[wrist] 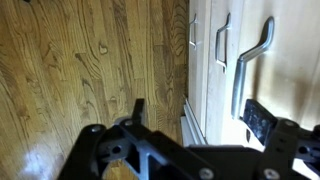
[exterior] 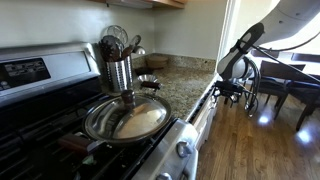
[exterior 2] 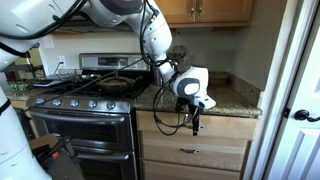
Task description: Open the top drawer at the bottom right of the stove
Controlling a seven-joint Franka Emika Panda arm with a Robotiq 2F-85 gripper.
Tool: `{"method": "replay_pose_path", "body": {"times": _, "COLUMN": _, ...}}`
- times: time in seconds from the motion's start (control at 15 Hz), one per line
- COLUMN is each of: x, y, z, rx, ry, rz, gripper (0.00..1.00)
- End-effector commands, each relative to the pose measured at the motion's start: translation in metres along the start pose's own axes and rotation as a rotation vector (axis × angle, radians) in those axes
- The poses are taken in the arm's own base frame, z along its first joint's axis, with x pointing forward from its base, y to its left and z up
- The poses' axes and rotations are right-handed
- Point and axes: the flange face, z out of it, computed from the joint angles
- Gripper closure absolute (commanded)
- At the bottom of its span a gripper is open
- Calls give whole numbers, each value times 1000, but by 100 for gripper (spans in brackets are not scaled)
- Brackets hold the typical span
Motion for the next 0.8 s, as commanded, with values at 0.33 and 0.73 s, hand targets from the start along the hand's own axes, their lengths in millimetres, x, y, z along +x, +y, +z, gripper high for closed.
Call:
{"method": "replay_pose_path", "body": {"times": 0.33, "x": 6, "y": 9, "z": 1, "rx": 84, "ry": -20, "rz": 15, "gripper": 0}}
{"method": "replay_pose_path", "body": {"times": 0.73, "x": 0, "y": 33, "z": -27, "rx": 192, "ry": 44, "rz": -7, "gripper": 0}}
